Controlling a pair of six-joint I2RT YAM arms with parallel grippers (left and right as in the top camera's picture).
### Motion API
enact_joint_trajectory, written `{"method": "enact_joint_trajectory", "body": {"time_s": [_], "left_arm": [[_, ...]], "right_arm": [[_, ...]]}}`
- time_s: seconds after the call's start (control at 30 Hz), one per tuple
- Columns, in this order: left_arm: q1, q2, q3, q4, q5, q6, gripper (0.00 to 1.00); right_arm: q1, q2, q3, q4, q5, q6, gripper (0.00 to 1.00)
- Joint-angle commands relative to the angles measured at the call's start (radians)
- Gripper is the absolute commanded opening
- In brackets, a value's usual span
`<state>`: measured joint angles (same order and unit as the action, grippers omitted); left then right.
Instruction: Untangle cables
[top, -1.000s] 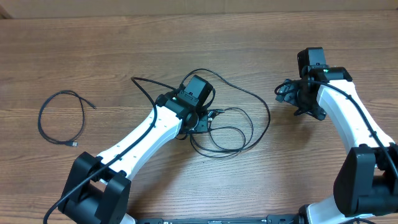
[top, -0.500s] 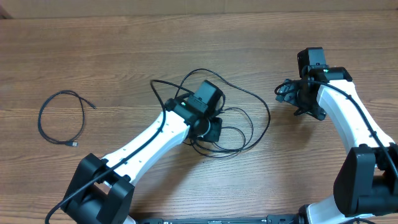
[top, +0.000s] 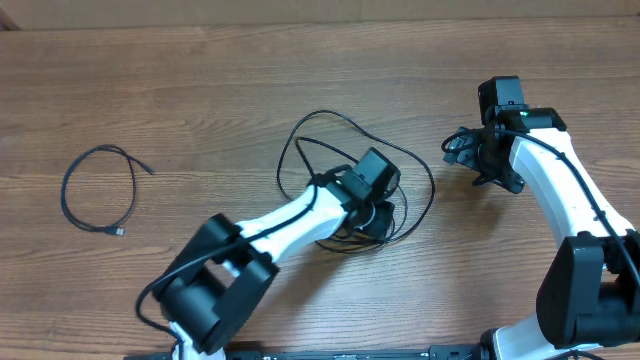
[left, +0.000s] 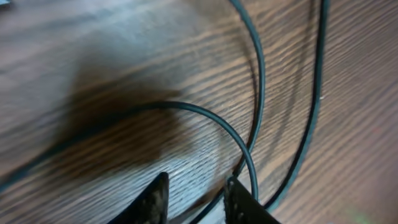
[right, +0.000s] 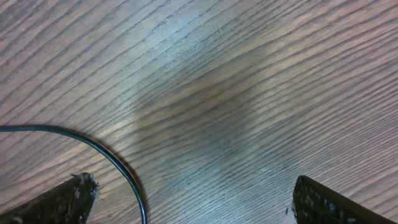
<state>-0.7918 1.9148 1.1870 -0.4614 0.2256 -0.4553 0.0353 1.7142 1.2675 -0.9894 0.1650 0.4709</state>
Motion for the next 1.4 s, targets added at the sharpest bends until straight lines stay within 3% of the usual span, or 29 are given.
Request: {"method": "enact_joint_trajectory", "body": {"time_s": [0.0, 0.13, 0.37, 1.13, 1.37], "left_arm": [[-0.01, 0.02, 0.01, 0.015, 0.012, -0.032, 0.34], [-0.01, 0.021, 0.01, 0.025, 0.013, -0.032, 0.51], [-0.012, 0.021, 0.01, 0.025, 0.038, -0.071, 0.57], [-0.06, 0.023, 0.01, 0.019, 0.032, -0.073, 0.61], [-0.061, 0.027, 0.01, 0.017, 0.026, -0.073, 0.47]], "right_arm": [[0.003, 0.005, -0.005, 0.001, 0.014, -0.001, 1.0], [0.003, 0.005, -0.005, 0.001, 0.014, -0.001, 1.0], [0.003, 0.005, -0.005, 0.001, 0.014, -0.001, 1.0], [0.003, 0.005, -0.005, 0.001, 0.014, -0.001, 1.0], [0.003, 0.005, -0.005, 0.001, 0.014, -0.001, 1.0]]}}
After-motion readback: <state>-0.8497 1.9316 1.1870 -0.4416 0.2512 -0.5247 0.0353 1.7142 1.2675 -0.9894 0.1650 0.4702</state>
